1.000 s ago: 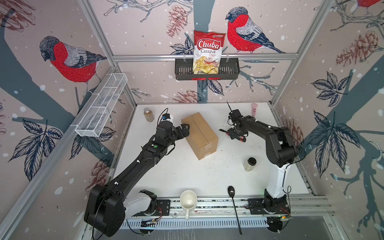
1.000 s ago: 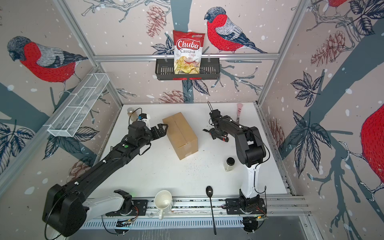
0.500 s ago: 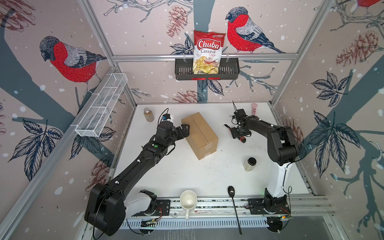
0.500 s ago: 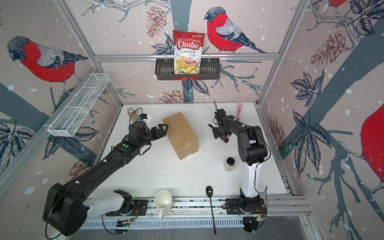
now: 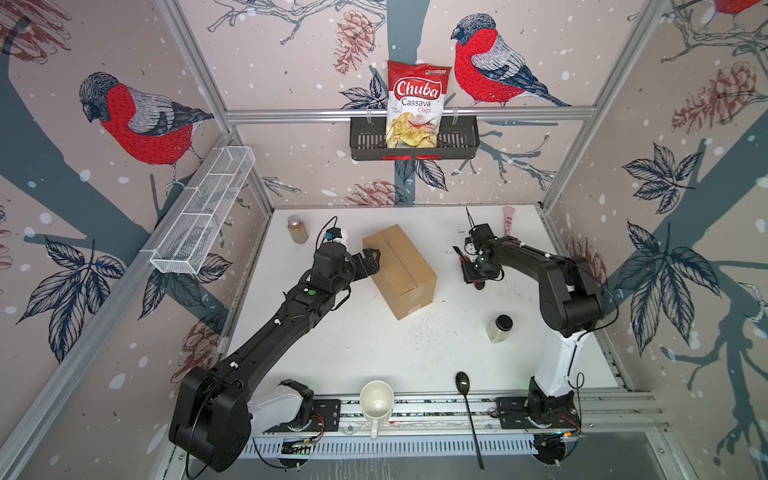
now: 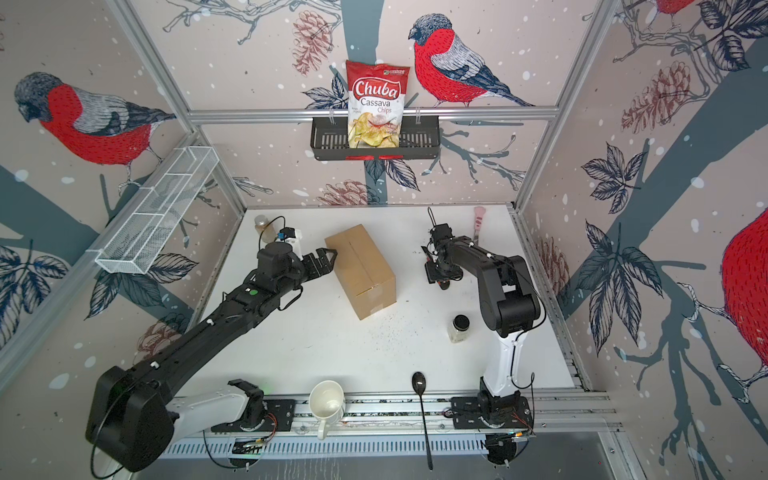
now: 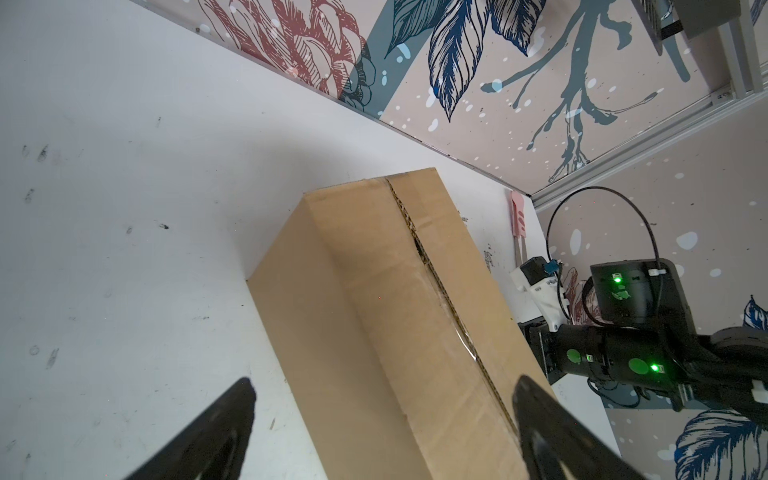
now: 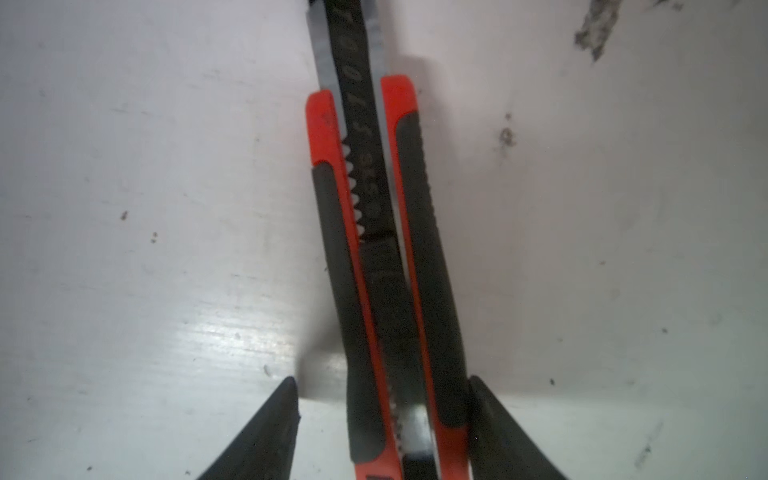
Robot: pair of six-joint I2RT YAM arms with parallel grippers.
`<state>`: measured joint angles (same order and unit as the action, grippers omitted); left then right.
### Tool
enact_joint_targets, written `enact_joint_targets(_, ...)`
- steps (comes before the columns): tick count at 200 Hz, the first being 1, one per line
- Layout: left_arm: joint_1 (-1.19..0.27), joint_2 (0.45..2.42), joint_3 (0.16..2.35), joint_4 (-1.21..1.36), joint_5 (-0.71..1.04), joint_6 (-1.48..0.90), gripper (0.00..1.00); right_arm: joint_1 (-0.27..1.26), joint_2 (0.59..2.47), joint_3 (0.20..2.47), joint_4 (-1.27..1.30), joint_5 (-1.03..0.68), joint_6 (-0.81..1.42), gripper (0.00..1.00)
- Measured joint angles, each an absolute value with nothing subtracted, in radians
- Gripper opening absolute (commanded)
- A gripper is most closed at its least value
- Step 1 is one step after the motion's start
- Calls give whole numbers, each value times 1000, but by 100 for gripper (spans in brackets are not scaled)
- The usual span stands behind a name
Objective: Unpack the express box
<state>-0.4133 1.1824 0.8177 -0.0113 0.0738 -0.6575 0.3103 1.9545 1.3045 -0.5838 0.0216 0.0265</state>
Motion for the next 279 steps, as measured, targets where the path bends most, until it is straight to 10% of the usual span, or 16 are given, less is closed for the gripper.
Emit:
enact_joint_targets(85, -413, 1188, 901, -93, 86, -655, 96, 310, 1945, 1308, -579, 3, 34, 18)
enact_joint_targets(279, -666, 1602, 1316, -61, 288, -607, 83, 428, 1577, 1440, -744, -20, 104, 13)
